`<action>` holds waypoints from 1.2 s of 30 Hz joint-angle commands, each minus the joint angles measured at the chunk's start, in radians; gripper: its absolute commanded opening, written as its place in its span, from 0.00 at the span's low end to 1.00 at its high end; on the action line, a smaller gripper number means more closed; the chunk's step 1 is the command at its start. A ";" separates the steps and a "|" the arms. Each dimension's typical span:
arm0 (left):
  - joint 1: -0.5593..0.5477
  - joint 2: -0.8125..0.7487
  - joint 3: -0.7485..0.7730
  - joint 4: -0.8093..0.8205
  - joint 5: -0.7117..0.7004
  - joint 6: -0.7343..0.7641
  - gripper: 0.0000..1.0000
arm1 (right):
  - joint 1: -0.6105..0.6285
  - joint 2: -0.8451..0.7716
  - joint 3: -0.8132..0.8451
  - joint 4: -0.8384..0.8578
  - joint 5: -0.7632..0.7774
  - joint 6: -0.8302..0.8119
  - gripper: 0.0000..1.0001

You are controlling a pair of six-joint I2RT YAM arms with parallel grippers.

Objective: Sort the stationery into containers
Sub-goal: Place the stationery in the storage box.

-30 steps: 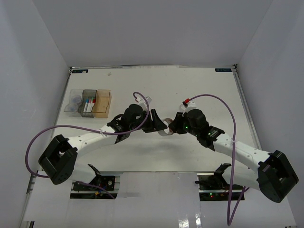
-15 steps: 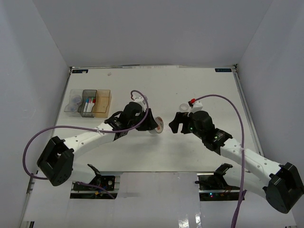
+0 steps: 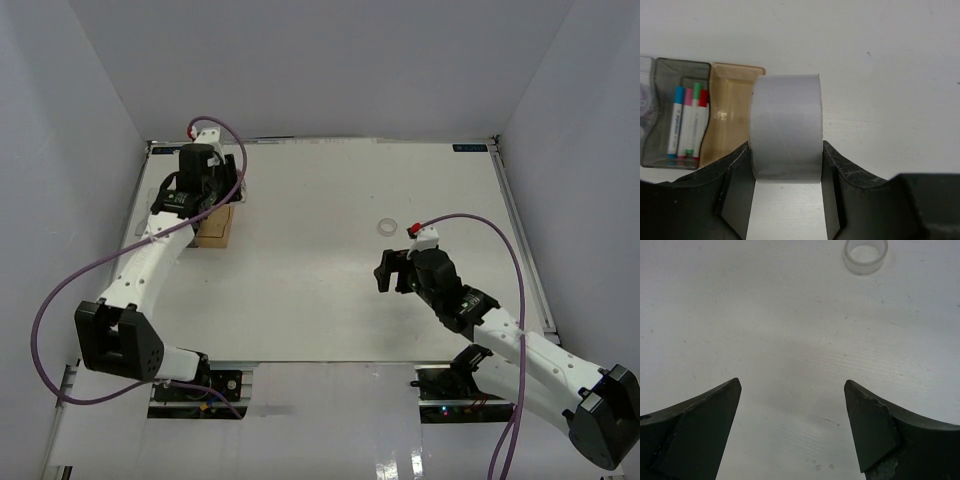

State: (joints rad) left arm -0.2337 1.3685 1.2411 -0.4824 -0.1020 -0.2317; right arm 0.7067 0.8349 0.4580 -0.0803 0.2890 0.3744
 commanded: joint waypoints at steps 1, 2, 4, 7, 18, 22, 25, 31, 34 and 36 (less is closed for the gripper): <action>0.066 0.073 0.083 -0.068 0.011 0.132 0.32 | -0.007 -0.010 -0.008 0.017 0.030 -0.038 0.90; 0.094 0.093 0.115 -0.071 0.019 0.140 0.33 | -0.009 -0.010 -0.009 0.017 0.026 -0.042 0.90; 0.120 0.153 0.142 -0.074 0.022 0.158 0.34 | -0.010 -0.013 -0.012 0.017 0.021 -0.060 0.90; 0.146 0.225 0.190 -0.079 0.042 0.172 0.34 | -0.013 -0.017 -0.018 0.020 0.015 -0.081 0.90; 0.181 0.391 0.225 -0.079 -0.016 0.192 0.40 | -0.038 -0.031 -0.051 0.037 -0.004 -0.106 0.90; 0.188 0.409 0.224 -0.075 -0.033 0.189 0.40 | -0.044 -0.022 -0.053 0.047 -0.011 -0.114 0.90; 0.191 0.420 0.215 -0.062 -0.033 0.190 0.42 | -0.050 -0.008 -0.053 0.054 -0.022 -0.112 0.90; 0.194 0.428 0.207 -0.030 -0.039 0.192 0.45 | -0.053 0.012 -0.053 0.065 -0.044 -0.108 0.90; 0.195 0.449 0.210 -0.015 -0.045 0.196 0.48 | -0.055 0.016 -0.055 0.068 -0.047 -0.107 0.90; 0.197 0.477 0.219 -0.013 -0.042 0.193 0.50 | -0.055 0.018 -0.053 0.068 -0.050 -0.106 0.90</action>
State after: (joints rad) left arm -0.0463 1.8191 1.4300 -0.5301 -0.1291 -0.0456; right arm 0.6582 0.8490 0.4091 -0.0601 0.2493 0.2787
